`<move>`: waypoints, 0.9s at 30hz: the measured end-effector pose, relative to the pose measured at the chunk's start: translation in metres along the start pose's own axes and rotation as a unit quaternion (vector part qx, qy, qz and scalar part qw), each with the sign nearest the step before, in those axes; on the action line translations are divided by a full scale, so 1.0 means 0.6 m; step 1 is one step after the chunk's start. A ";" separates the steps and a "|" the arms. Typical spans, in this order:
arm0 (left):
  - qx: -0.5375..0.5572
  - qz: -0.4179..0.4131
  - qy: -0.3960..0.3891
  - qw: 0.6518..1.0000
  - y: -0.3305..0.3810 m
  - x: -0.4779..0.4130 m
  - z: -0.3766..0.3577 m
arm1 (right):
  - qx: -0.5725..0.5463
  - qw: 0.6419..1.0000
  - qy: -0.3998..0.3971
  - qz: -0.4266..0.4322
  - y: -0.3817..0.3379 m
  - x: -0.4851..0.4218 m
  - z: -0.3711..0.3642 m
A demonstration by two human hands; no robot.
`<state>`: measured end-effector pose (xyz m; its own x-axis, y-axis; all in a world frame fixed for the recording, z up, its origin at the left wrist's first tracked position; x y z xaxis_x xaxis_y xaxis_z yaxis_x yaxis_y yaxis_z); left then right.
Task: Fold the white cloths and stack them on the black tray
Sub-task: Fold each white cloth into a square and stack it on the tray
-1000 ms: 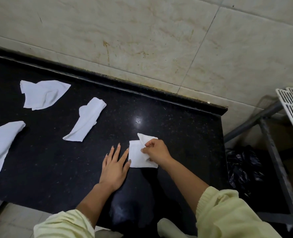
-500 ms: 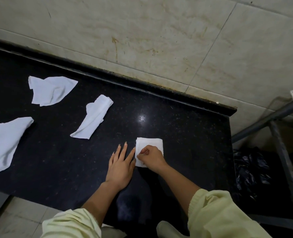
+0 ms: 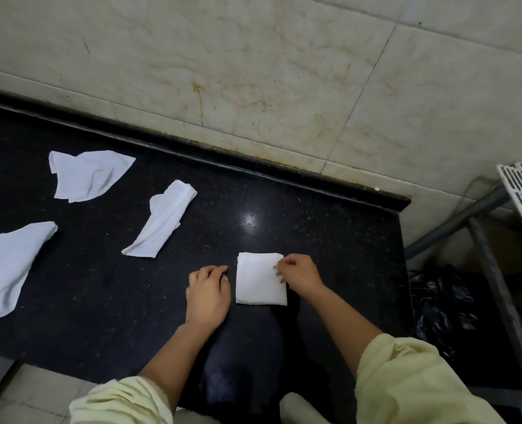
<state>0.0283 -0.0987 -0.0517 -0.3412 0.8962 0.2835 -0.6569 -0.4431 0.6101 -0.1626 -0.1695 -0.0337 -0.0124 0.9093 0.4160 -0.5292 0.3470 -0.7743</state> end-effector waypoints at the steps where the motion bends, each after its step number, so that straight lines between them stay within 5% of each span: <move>1: 0.031 0.016 -0.006 0.999 0.005 -0.004 0.001 | 0.000 1.000 0.009 -0.003 0.004 0.000 0.008; 9: 0.098 0.151 -0.102 0.978 0.032 -0.019 -0.007 | 0.010 0.998 0.041 -0.051 0.037 0.016 0.012; 15: 0.188 0.236 -0.189 0.934 0.036 -0.017 -0.011 | -0.108 0.988 0.018 -0.112 0.043 0.024 -0.011; 20: 0.287 0.310 -0.271 0.865 0.043 -0.011 -0.002 | -0.256 0.953 -0.023 -0.161 0.030 0.037 -0.001; 27: 0.347 0.263 -0.341 0.833 0.083 -0.008 0.012 | -0.375 0.915 -0.034 -0.145 0.012 0.051 0.041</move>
<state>0.0020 -0.1249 -0.0175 0.1584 0.4906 0.8569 0.0895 -0.8714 0.4824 -0.1878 -0.1452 -0.0146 -0.0292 0.7459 0.6654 0.2122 0.6551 -0.7251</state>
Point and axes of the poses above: each hand's wrist, its own x-axis away from the middle knuckle, its own z-axis out of the back of the hand, y = z × x, the point moved 3 cm from there along -x, towards the middle knuckle, and after that the axes turned 7 degrees about z, right-handed, at the moved point
